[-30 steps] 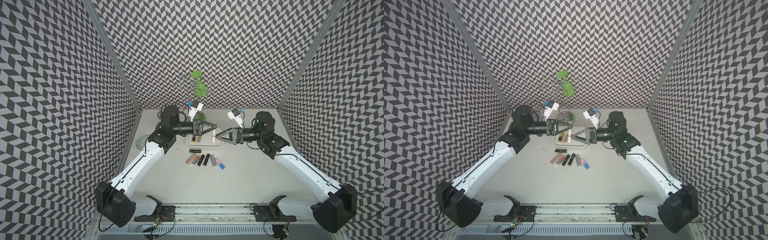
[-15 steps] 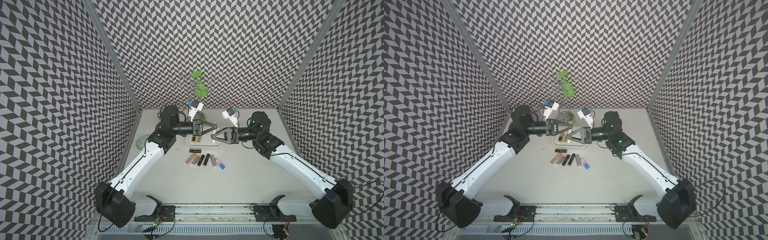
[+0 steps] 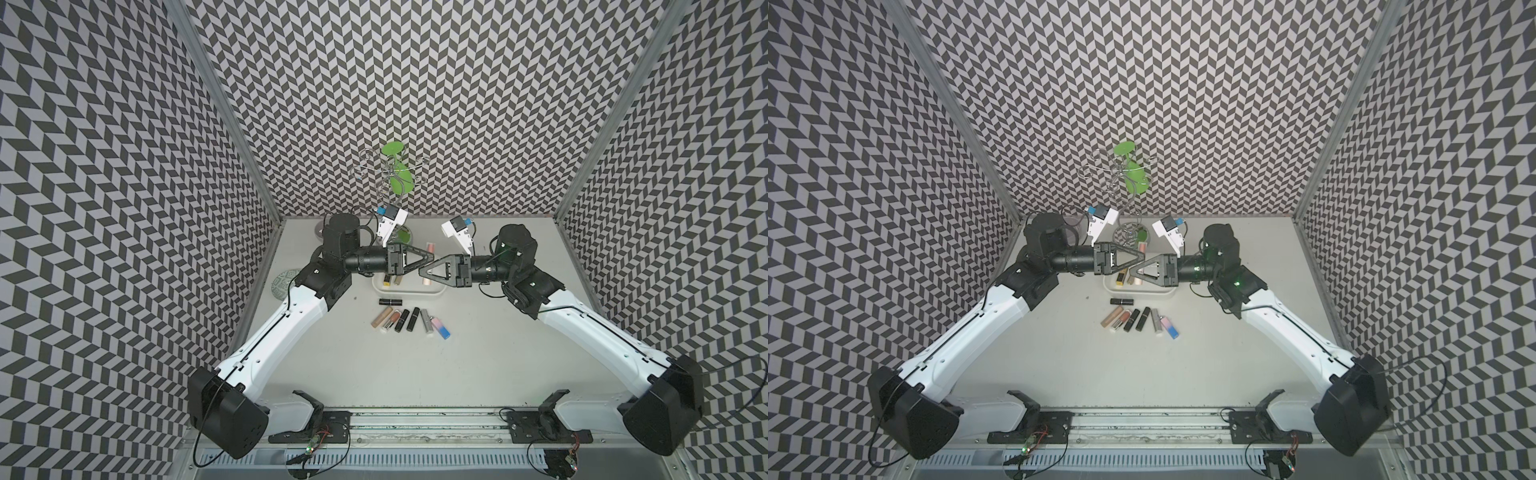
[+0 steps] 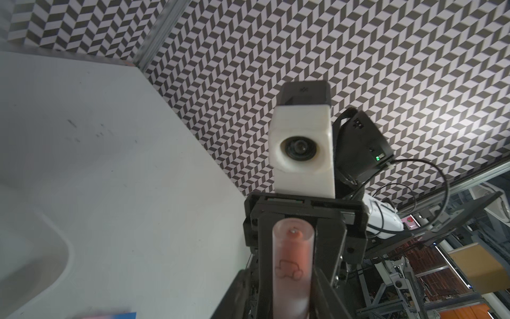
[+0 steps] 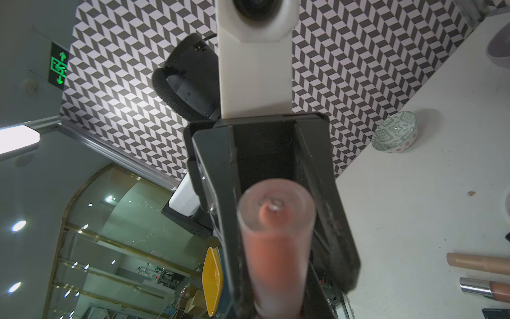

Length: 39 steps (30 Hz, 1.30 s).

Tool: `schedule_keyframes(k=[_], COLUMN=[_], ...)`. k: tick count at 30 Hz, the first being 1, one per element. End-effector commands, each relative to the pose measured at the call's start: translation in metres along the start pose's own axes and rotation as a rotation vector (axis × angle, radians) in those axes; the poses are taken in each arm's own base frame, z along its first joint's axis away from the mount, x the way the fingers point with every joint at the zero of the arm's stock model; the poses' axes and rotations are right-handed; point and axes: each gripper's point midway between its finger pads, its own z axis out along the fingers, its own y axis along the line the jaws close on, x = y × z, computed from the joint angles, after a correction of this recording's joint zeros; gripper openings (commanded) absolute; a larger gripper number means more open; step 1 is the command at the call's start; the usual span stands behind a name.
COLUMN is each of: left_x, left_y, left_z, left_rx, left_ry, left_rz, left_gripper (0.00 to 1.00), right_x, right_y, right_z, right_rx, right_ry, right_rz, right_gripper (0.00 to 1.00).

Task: Put the lipstick into the storage box
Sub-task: Pick up the lipstick at the center of the board, then place the lipstick in the storage box.

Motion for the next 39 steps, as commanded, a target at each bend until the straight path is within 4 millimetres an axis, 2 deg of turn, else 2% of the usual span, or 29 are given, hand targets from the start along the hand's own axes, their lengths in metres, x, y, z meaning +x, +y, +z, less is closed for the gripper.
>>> schedule_keyframes(k=[1, 4, 7, 9, 10, 14, 17, 18, 20, 21, 22, 30, 39], left_x=[-0.010, -0.013, -0.008, 0.000, 0.004, 0.029, 0.055, 0.066, 0.081, 0.088, 0.093, 0.113, 0.128], left_y=[0.034, 0.071, 0.080, 0.083, 0.086, 0.103, 0.119, 0.125, 0.132, 0.135, 0.137, 0.148, 0.150], left_z=[-0.031, -0.072, -0.097, -0.105, -0.109, -0.119, -0.122, -0.122, -0.122, -0.121, -0.122, -0.125, -0.120], left_rx=[-0.275, -0.549, -0.685, -0.728, -0.745, -0.811, -0.845, -0.849, -0.848, -0.842, -0.844, -0.873, -0.840], left_ry=[-0.076, -0.142, -0.171, -0.178, -0.179, -0.152, -0.108, -0.090, -0.066, -0.058, -0.051, -0.007, 0.032], left_rz=[-0.007, -0.047, -0.042, -0.051, -0.057, -0.093, -0.134, -0.149, -0.176, -0.186, -0.194, -0.224, -0.248], left_gripper=[0.46, 0.52, 0.57, 0.61, 0.67, 0.71, 0.75, 0.79, 0.80, 0.87, 0.99, 0.99, 0.99], right_x=[-0.013, -0.014, -0.011, -0.004, 0.000, 0.014, 0.022, 0.022, 0.023, 0.023, 0.025, 0.036, 0.027], right_y=[-0.015, -0.060, -0.105, -0.136, -0.152, -0.210, -0.245, -0.253, -0.268, -0.276, -0.283, -0.324, -0.348], right_z=[0.001, -0.001, -0.004, -0.002, 0.000, 0.012, 0.020, 0.022, 0.024, 0.025, 0.026, 0.033, 0.039], right_rx=[0.118, 0.332, 0.514, 0.588, 0.620, 0.709, 0.761, 0.773, 0.800, 0.812, 0.824, 0.872, 0.890], right_ry=[-0.034, -0.018, 0.019, 0.052, 0.069, 0.155, 0.202, 0.202, 0.202, 0.206, 0.213, 0.224, 0.184], right_rz=[-0.044, -0.011, 0.027, 0.066, 0.091, 0.183, 0.237, 0.241, 0.246, 0.248, 0.256, 0.298, 0.315], right_gripper=[0.10, 0.10, 0.10, 0.10, 0.10, 0.08, 0.07, 0.06, 0.07, 0.07, 0.07, 0.08, 0.08])
